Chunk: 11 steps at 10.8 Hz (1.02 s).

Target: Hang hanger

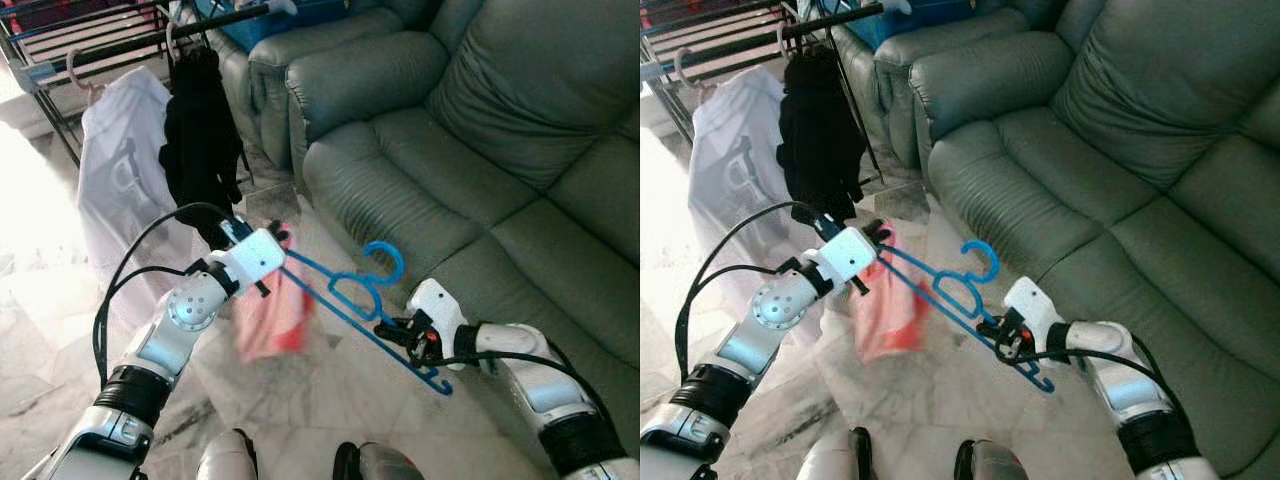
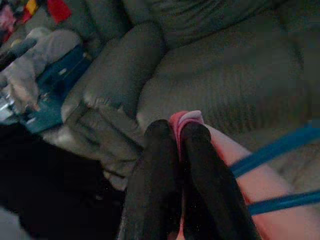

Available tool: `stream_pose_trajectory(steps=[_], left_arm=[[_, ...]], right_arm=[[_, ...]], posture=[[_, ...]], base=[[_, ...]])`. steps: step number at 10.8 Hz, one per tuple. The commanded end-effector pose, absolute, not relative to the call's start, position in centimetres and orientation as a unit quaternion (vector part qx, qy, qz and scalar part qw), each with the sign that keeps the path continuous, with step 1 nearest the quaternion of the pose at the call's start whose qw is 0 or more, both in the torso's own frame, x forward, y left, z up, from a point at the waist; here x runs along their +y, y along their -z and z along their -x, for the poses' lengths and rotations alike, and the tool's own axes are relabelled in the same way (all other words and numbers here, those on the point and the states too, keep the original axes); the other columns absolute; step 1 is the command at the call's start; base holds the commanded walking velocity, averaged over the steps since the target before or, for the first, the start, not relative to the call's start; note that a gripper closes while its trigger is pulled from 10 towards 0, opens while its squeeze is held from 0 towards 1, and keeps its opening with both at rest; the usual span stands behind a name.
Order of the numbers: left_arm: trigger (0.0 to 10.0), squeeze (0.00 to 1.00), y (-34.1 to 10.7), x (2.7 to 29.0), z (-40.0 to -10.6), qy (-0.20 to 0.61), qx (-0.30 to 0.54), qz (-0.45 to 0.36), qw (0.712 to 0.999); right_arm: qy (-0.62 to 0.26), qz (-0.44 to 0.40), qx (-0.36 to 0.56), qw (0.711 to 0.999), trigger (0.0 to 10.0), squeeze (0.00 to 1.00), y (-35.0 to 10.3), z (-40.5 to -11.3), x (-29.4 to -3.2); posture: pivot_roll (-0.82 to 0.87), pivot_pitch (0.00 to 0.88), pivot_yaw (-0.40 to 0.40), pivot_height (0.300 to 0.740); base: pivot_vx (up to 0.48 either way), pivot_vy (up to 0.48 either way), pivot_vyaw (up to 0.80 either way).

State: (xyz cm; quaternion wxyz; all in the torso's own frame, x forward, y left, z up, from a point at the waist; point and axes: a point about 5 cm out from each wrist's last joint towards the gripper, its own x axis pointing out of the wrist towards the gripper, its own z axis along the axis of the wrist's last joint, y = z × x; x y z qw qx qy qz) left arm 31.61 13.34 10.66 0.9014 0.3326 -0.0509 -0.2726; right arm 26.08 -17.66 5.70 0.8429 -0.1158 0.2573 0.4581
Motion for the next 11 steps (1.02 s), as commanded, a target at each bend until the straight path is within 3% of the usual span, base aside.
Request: stream_pose_trajectory(steps=[1, 3, 6, 9, 11], left_arm=[[10.0, 0.00, -10.9, 14.0, -31.9, 0.255, -0.046, -0.336, 0.906], [10.0, 0.00, -11.7, 13.9, -32.2, 0.247, -0.052, -0.331, 0.909], [10.0, 0.00, -13.7, 14.0, -33.3, 0.180, -0.065, -0.269, 0.944], [10.0, 0.00, -13.9, 14.5, -33.6, 0.160, -0.066, -0.283, 0.943], [10.0, 0.00, -14.4, 13.3, -33.4, 0.178, -0.075, -0.273, 0.942]], right_arm=[[-0.466, 0.122, 0.254, 0.838, 10.0, 0.00, -5.8, -25.9, -17.6], [-0.447, 0.132, 0.265, 0.844, 10.0, 0.00, -5.4, -26.0, -18.3], [-0.390, 0.131, 0.278, 0.868, 10.0, 0.00, -4.3, -26.5, -18.5], [-0.391, 0.123, 0.278, 0.869, 10.0, 0.00, -4.2, -26.1, -18.5], [-0.377, 0.121, 0.282, 0.874, 10.0, 0.00, -4.1, -26.4, -19.1]], posture=[[-0.04, 0.136, -0.033, 0.740], [-0.05, 0.137, -0.036, 0.740], [-0.05, 0.136, -0.041, 0.740], [-0.06, 0.135, -0.040, 0.740], [-0.06, 0.133, -0.042, 0.740]], base=[[0.000, 0.000, 0.00], [0.000, 0.000, 0.00], [0.000, 0.000, 0.00], [0.000, 0.000, 0.00], [0.000, 0.000, 0.00]])
